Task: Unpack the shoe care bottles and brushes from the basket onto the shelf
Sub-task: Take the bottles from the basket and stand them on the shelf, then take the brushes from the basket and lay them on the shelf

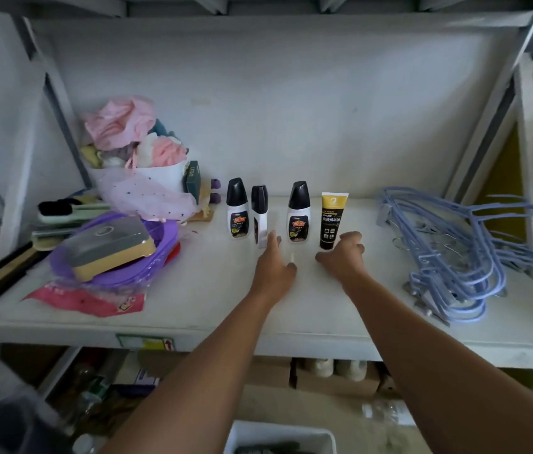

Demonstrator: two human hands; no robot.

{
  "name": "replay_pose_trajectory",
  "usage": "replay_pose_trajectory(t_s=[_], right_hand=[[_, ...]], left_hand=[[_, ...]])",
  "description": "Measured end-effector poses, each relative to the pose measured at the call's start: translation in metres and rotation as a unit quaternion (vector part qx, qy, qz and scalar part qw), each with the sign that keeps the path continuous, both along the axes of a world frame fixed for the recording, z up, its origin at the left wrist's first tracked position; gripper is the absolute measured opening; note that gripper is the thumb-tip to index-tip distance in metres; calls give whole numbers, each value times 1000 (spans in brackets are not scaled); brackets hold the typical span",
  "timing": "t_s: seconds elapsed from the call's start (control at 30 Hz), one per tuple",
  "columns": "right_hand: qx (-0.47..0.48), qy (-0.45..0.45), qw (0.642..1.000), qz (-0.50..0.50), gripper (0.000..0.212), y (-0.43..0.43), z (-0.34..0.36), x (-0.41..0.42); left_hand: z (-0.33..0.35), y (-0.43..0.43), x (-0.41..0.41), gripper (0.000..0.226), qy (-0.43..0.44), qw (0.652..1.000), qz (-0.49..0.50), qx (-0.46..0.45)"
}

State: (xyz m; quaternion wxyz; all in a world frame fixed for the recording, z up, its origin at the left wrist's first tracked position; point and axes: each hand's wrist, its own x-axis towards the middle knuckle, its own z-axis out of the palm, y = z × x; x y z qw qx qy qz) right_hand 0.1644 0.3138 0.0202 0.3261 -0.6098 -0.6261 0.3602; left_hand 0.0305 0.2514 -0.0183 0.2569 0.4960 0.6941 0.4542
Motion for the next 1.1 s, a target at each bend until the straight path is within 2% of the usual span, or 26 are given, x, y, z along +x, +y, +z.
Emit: replay_pose_trajectory(t_s=[0.17,0.33,0.4,0.53,0.63,0.7,0.83,0.93,1.1], right_hand=[[37,-5,997,67,61,-70,3,4],[87,-15,985,148,51,-151,-14,9],[116,-18,979,167,47,-175,-21,12],[187,-74,960,194,42,-201,-36,23],[259,-143,930,217,40,-213,-44,33],[274,-192,907,254,41,-218,-53,36],[170,-267,894,318,40,-219,-87,39],[82,-321,885,326,38,-217,-121,42],[-18,-391,850,351,37,-217,-189,46]], left_hand=[[2,-61,-1,55,-16,1000,-24,7],[0,-124,-4,44,7,998,-48,29],[-6,-157,-3,37,43,995,-61,60],[-39,-230,-4,25,177,974,-32,134],[-78,-260,-14,14,197,977,-33,79],[-101,-263,-18,22,168,983,-71,9],[-157,-251,-31,45,140,967,-149,-152],[-179,-254,-36,64,230,925,-191,-234],[-176,-264,-23,41,235,928,-186,-223]])
